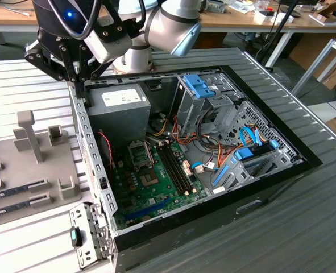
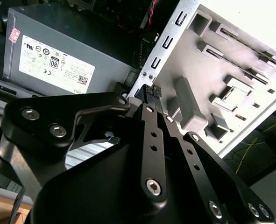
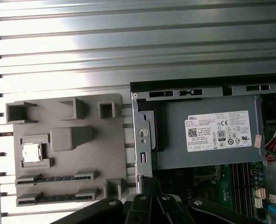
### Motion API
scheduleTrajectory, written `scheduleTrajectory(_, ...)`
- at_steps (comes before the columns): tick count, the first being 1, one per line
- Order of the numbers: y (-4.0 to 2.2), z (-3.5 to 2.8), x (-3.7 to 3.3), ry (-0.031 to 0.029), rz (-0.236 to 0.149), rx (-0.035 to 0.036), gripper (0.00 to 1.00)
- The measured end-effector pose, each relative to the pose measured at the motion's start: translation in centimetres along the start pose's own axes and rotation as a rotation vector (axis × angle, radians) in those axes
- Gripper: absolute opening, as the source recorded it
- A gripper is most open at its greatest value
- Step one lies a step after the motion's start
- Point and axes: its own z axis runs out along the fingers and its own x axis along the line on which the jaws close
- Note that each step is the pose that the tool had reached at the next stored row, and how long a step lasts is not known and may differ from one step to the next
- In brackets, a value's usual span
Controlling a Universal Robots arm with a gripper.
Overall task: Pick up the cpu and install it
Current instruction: 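Reach for the cpu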
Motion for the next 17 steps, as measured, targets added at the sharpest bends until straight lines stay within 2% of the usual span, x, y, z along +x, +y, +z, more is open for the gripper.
scheduleTrajectory(17, -0.04, -0.01, 0.51, 0.0000, 0.000, 0.0000, 0.11)
